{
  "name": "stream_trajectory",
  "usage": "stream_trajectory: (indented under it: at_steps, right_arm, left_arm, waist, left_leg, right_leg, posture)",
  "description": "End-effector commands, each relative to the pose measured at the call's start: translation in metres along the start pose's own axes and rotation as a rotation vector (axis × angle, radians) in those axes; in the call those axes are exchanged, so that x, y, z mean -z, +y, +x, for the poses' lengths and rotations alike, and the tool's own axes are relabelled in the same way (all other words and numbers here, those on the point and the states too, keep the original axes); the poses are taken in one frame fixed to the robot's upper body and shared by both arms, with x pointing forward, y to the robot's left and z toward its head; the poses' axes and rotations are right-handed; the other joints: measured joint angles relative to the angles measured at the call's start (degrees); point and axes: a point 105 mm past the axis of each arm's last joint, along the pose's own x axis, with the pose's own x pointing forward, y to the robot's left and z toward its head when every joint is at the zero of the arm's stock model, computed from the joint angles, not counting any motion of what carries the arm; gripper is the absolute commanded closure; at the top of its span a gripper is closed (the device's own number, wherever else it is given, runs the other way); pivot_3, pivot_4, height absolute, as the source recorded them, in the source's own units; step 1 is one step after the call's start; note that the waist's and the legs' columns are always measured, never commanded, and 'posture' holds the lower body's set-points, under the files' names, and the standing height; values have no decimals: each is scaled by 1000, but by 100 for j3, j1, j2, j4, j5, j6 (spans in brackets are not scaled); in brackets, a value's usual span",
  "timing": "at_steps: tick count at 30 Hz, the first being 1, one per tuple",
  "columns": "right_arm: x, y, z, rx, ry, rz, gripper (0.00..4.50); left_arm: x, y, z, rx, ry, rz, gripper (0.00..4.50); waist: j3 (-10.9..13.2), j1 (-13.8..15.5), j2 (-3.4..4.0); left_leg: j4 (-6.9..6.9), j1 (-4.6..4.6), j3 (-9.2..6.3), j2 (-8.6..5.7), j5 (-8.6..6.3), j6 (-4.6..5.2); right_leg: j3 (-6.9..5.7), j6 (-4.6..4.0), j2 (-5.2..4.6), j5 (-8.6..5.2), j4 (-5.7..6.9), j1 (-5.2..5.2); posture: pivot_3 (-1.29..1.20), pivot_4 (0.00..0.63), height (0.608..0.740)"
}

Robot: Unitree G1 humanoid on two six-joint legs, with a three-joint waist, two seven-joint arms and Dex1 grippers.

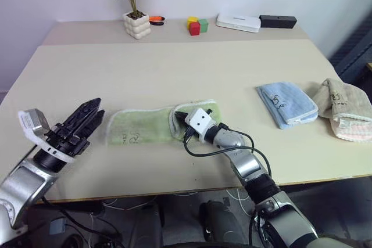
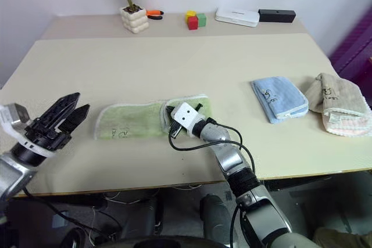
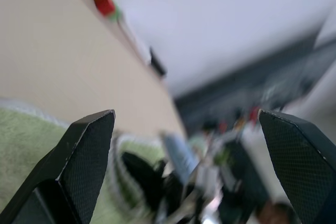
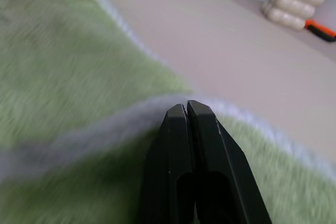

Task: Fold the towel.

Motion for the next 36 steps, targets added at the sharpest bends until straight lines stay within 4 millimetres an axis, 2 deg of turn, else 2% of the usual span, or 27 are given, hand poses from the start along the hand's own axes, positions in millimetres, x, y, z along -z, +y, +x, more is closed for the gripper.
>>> stream_trajectory:
  at_steps: [1, 5, 7, 11, 13, 16, 20, 23, 24, 28, 32, 36]
  right_arm:
    - [-35, -25, 2, 74, -109, 26, 4467]
    - [-50, -55, -9, 132, -137, 46, 4467]
    - [-58, -67, -20, 122, -156, 108, 4467]
    - [-76, -77, -57, -26, -201, 277, 4467]
    - [-75, -77, -74, -97, -156, 223, 4467]
    - [-84, -71, -93, -207, -156, 256, 3681]
    - [-93, -59, -112, -319, -117, 187, 1773]
    - [-97, -58, -121, -364, -96, 153, 284]
    - [-98, -57, -123, -376, -97, 157, 30]
    - [-96, -59, -123, -359, -87, 130, 30]
    - [-91, -59, -119, -328, -77, 105, 30]
    - [-90, -56, -116, -325, -81, 116, 30]
  left_arm:
    - [14, -12, -7, -26, -41, -23, 0]
    - [12, 9, -24, -152, -193, -120, 0]
    - [16, 16, -31, -220, -192, -130, 0]
    - [22, 25, -36, -288, -177, -157, 0]
    - [26, 27, -36, -298, -160, -165, 0]
    - [28, 33, -36, -318, -162, -188, 0]
    - [41, 45, -39, -379, -102, -229, 0]
    - [50, 57, -41, -441, -47, -256, 0]
    - [52, 58, -40, -432, -42, -263, 0]
    - [57, 61, -39, -441, -38, -294, 0]
    - [51, 69, -34, -457, -104, -338, 0]
    - [49, 71, -24, -465, -83, -333, 0]
  waist:
    - [0, 23, -1]
    - [0, 119, 2]
    - [-1, 157, -3]
    - [1, 197, 1]
    - [1, 188, 0]
    - [0, 152, 0]
    - [1, 122, 3]
    - [2, 142, 3]
    - [2, 145, 2]
    - [1, 158, 3]
    - [-3, 165, 10]
    - [-3, 159, 10]
  left_leg:
    - [0, 0, 2, -2, 0, 0]
    - [4, 0, 5, -6, 0, 0]
    - [7, -1, 9, -7, 0, 0]
    - [12, -10, 9, -8, 0, 0]
    - [14, -14, 10, -8, -1, -1]
    - [10, -14, 18, -9, -2, -1]
    - [-2, -15, 23, -4, -3, 1]
    - [-3, -16, 24, -4, -3, 1]
    - [-1, -16, 24, -4, -3, 1]
    - [8, -19, 25, -7, -4, 0]
    - [2, -26, 27, -7, -4, -1]
    - [5, -41, 32, -8, -4, 0]
  right_leg:
    - [1, -1, -2, 0, -1, 1]
    - [1, -9, 3, 0, -13, 4]
    - [2, -12, 3, 0, -27, 8]
    - [2, -15, 0, 0, -40, 8]
    - [2, -18, -2, 2, -49, 8]
    - [5, -23, -7, 4, -60, 7]
    - [13, -24, 4, 5, -60, -8]
    - [14, -24, 4, 4, -60, -10]
    - [14, -24, 3, 4, -61, -10]
    - [15, -29, -4, 7, -69, -7]
    - [14, -53, -6, 22, -116, 2]
    - [15, -74, -6, 36, -138, 6]
  posture:
    - [0, 150, 740]
    - [0, 150, 740]
    - [0, 150, 740]
    - [0, 150, 740]
    - [0, 150, 740]
    - [0, 150, 740]
    - [0, 150, 740]
    - [0, 150, 740]
    - [0, 150, 740]
    - [0, 150, 740]
    - [0, 150, 740]
    - [0, 150, 740]
